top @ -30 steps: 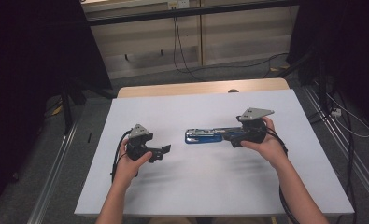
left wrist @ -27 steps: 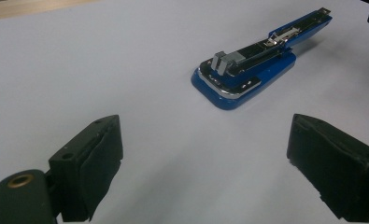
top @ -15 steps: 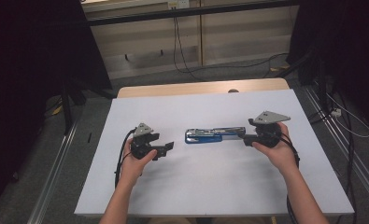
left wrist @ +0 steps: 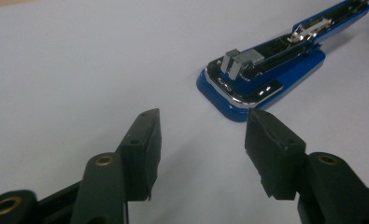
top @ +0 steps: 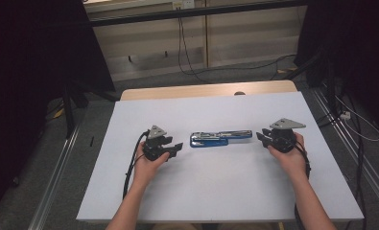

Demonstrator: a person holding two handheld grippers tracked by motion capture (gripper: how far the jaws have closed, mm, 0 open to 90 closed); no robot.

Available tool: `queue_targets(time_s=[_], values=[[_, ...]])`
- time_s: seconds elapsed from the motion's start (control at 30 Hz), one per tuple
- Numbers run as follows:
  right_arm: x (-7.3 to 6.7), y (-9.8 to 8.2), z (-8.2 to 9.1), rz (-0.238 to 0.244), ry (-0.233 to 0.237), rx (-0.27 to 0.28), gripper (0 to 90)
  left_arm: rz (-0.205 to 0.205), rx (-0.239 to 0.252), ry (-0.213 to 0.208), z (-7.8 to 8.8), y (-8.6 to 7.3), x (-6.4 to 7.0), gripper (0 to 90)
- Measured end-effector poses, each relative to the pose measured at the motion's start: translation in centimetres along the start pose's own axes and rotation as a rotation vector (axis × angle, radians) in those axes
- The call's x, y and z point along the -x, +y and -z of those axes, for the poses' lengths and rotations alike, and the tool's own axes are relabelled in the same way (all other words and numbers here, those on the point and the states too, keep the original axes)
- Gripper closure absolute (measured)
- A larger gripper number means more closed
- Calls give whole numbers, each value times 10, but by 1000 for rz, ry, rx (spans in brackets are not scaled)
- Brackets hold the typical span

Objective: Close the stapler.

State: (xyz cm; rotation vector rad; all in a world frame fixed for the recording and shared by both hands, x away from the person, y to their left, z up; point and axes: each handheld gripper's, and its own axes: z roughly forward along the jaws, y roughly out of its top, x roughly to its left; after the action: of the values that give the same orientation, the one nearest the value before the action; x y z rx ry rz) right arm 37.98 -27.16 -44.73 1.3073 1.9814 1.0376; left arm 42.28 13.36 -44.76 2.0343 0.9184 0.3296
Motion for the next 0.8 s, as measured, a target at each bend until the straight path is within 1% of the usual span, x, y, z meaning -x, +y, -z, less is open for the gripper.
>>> queue_targets(time_s=[0.03,0.07,0.1,0.13,0.17,0.2,0.27,0.3,0.37,0.4,0.47,0.5,0.57,0.6,0.63,0.67,0.7,0.73,0.77,0.8], values=[[2,-2,-1,-15,6,-2,733,-13,-13,-3,-1,1,0,481],[3,-3,-1,-24,4,-2,754,-17,-18,-9,-4,1,3,498],[4,-4,-1,-35,-3,-7,779,-28,-22,-8,-6,2,4,535],[4,-5,-2,-38,-3,-11,794,-36,-34,-12,-9,3,6,545],[5,-5,-3,-33,-3,-15,802,-28,-28,-14,-11,4,8,553],[4,-6,-4,-30,-3,-22,811,-26,-23,-13,-13,4,9,580],[2,-7,-6,-15,-2,-32,828,-41,-26,-10,-16,4,10,598],[1,-7,-8,-8,-4,-41,833,-34,-30,-20,-18,4,10,628],[0,-8,-11,6,-2,-47,854,-29,-27,-12,-21,4,11,671],[-1,-7,-12,9,-1,-52,869,-38,-32,-9,-21,5,11,711],[-2,-6,-14,16,6,-56,888,-44,-39,-4,-23,8,12,741],[-2,-5,-16,23,14,-59,900,-38,-43,-8,-23,9,12,755],[-2,-4,-19,43,10,-71,900,-38,-40,-13,-24,11,14,795],[-2,-4,-20,49,7,-80,900,-50,-40,-8,-24,11,14,810],[-2,-4,-22,49,8,-88,900,-48,-40,-9,-25,12,15,835],[-2,-5,-24,48,8,-96,900,-55,-42,-8,-26,12,15,857],[-3,-5,-25,52,6,-99,900,-50,-38,-11,-27,13,16,873],[-3,-4,-27,60,8,-108,900,-53,-50,-16,-28,13,16,889],[-4,-4,-28,68,9,-111,900,-44,-47,-12,-29,13,17,892],[-4,-3,-29,71,10,-112,900,-56,-60,-12,-30,13,17,894]])
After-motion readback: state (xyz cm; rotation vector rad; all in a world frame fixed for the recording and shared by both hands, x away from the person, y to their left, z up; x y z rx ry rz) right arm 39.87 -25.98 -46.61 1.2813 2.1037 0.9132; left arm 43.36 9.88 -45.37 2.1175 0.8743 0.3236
